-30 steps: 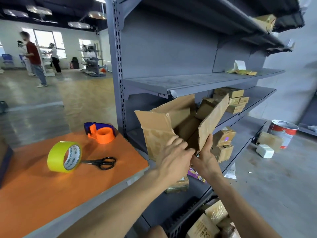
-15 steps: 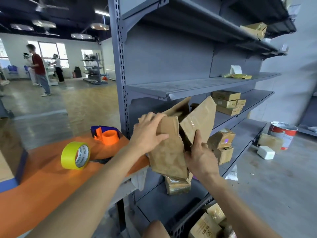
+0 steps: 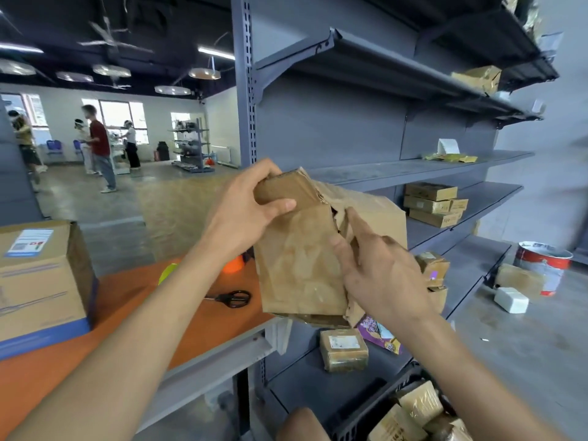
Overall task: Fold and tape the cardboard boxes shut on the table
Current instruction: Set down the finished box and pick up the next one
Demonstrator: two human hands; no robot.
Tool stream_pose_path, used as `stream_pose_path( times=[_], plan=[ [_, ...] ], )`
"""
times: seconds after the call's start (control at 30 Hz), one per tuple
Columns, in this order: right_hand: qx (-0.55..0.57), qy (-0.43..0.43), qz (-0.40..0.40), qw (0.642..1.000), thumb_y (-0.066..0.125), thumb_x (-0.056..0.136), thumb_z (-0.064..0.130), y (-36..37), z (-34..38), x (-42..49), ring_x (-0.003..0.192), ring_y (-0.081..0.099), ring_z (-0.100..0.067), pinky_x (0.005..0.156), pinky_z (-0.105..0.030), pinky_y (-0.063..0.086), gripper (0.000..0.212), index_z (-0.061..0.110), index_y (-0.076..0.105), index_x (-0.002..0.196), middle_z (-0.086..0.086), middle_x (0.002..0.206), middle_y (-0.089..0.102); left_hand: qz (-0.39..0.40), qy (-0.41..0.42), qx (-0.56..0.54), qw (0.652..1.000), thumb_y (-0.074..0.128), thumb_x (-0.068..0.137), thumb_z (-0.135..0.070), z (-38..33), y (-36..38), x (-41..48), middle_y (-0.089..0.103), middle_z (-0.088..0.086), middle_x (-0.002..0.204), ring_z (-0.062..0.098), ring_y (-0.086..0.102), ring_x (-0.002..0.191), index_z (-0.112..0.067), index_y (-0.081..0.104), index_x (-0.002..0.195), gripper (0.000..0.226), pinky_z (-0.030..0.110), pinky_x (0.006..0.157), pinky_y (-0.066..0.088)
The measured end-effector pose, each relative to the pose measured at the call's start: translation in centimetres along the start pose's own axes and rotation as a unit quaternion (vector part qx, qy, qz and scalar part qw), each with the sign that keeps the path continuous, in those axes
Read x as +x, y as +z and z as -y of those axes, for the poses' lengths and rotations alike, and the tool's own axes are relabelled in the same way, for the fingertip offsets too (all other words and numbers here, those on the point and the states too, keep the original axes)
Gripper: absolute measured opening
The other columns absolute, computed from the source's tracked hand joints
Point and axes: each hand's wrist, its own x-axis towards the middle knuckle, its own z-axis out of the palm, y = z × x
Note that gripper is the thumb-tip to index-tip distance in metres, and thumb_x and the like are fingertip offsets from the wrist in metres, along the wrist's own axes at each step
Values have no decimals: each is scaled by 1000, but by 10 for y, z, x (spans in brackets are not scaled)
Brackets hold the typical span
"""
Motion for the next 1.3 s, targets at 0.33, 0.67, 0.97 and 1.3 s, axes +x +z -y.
stream_pose_path(
  times=[0.33,0.67,0.97,1.3],
  plan=[
    [69,-155,92,981,40,85,76,-24,67,-36,152,-18,-5,125,-30,0,105,28,-18,159,9,169,-12,-95,-25,-71,993,86,79,-22,-3,-85,-21,70,-5,98,14,65,91,-30,67,96,26,34,81,54],
    [142,-294,241,914,74,70,71,-30,123,-33,138,-19,24,114,-11,1,127,52,-20,153,44,153,-23,-178,-137,-114,968,84,78,-7,21,-174,-65,76,-1,100,8,68,89,-22,70,98,28,19,74,52],
    [47,-389,102,915,54,84,74,-14,174,-63,138,-41,5,105,-10,-29,119,40,-46,140,17,157,-41,-213,-58,-107,969,80,81,-6,-3,-237,-86,76,-9,94,3,69,87,-22,67,102,30,17,74,54],
    [50,-526,5,849,72,86,49,4,228,-74,155,-15,-25,123,-37,-6,114,11,-5,162,-14,169,-12,-291,15,-111,950,87,77,-35,4,-305,-151,75,-1,113,22,68,107,-31,74,108,34,40,93,57]
  ],
)
